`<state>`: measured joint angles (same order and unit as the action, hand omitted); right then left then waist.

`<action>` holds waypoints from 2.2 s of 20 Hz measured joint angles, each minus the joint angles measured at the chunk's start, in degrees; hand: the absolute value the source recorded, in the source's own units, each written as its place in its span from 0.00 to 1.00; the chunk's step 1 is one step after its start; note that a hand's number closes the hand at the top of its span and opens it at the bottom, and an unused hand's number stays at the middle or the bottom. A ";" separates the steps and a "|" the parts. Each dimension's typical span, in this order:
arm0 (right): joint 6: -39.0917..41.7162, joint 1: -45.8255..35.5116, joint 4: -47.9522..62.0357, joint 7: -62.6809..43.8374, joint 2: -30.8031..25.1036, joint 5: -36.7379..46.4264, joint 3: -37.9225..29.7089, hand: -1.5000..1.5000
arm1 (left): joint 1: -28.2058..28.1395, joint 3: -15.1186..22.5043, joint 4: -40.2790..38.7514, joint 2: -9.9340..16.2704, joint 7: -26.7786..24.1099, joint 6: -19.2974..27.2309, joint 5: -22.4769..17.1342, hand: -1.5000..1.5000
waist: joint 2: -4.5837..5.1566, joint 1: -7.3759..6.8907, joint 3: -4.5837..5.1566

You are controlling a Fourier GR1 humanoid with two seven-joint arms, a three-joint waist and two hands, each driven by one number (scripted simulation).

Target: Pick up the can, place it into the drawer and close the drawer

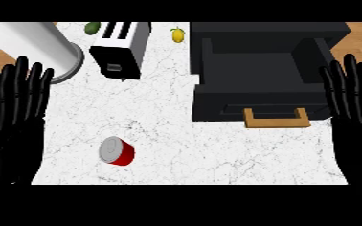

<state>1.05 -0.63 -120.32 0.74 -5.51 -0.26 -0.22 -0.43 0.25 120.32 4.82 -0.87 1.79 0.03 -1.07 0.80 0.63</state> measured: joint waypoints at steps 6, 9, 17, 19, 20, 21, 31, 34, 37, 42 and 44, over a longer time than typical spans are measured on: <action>-0.48 1.24 -0.56 -0.05 0.33 -0.58 -1.35 0.00 | -10.47 6.62 8.87 -3.58 1.66 10.01 10.42 0.00 | 0.52 -1.51 -0.56; -2.48 3.45 1.26 -4.50 0.88 -0.70 -3.12 0.00 | -17.01 6.57 8.66 -4.21 6.75 17.56 10.44 0.00 | 0.80 -2.51 -0.58; -3.79 5.91 1.55 -10.67 0.99 -1.13 -4.49 0.00 | -29.23 21.81 14.60 -4.70 17.00 35.50 21.15 0.00 | 0.90 -1.53 -0.72; -3.73 5.58 0.60 -12.40 0.68 -1.63 -4.88 0.00 | -29.66 24.71 14.08 -4.73 17.94 38.25 22.93 0.00 | 0.93 -1.32 -0.70; -4.10 5.10 0.95 -12.34 1.01 -0.93 -4.38 0.00 | -30.50 26.56 14.10 -4.74 18.30 39.16 23.89 0.00 | 0.93 -1.30 -0.69; -3.87 5.89 0.87 -11.89 1.22 -0.88 -4.15 0.00 | -29.57 27.65 13.59 -4.75 19.74 40.59 25.33 0.00 | 0.97 -1.15 -0.69; -2.19 6.91 1.72 -10.07 1.09 -2.40 -6.28 0.00 | -25.01 32.20 7.85 -4.80 24.35 47.12 32.21 0.00 | 1.02 -0.84 -0.64; -1.50 7.44 1.92 -9.29 0.74 -3.26 -7.64 0.00 | -23.51 32.43 4.31 -4.80 23.89 49.17 31.24 0.00 | 1.03 -0.80 -0.64; -0.81 8.51 -0.18 -10.21 0.44 -3.78 -8.03 0.00 | -23.61 32.80 1.36 -4.78 22.20 50.85 29.97 0.00 | 1.00 -0.79 -0.62; -0.62 8.62 -1.04 -10.62 0.64 -3.50 -8.23 0.00 | -20.77 31.51 -7.38 -4.64 15.62 54.12 23.14 0.00 | 1.02 -0.77 -0.60; -0.11 7.88 -0.47 -10.81 -0.29 -4.77 -10.03 0.00 | -20.38 30.78 -10.47 -4.56 12.40 54.96 19.70 0.00 | 1.03 -0.81 -0.59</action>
<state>0.94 7.25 -120.79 -10.07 -5.80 -5.03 -10.26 -20.81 31.02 109.85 0.26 11.53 56.76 19.73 -0.05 0.00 0.03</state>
